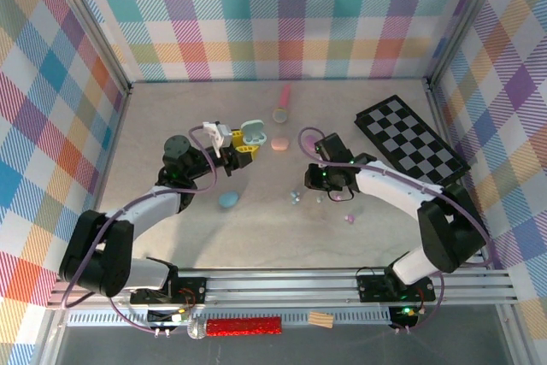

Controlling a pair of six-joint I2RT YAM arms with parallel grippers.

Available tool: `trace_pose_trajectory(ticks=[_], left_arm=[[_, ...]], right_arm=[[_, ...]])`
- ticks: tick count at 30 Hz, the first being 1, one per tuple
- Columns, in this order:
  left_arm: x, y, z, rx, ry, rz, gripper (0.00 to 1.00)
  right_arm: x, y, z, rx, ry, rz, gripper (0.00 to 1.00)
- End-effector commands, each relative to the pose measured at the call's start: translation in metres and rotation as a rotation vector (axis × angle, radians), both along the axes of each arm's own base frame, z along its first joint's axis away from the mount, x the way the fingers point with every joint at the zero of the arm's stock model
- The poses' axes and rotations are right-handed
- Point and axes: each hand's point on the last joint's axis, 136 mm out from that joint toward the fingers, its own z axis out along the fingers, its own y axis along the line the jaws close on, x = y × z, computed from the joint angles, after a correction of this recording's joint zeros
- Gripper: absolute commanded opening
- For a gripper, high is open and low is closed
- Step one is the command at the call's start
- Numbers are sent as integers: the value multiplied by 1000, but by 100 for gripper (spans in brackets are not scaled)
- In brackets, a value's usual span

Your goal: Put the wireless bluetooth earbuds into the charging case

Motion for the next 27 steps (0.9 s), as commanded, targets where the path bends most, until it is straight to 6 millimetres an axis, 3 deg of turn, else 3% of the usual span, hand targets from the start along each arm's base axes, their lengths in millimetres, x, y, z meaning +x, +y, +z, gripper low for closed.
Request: trace_pose_trajectory(ticks=[1, 16, 22, 27], left_arm=[[3, -9, 16, -27, -84, -2, 37], [14, -41, -3, -7, -86, -10, 37], [15, -46, -6, 3, -101, 3, 37], [13, -50, -7, 12, -109, 0, 37]], right_arm=[[6, 8, 27, 71, -74, -22, 20], [3, 65, 158, 287, -356, 268, 21], [10, 84, 181, 301, -406, 331, 21], [19, 95, 182, 297, -409, 354, 21]])
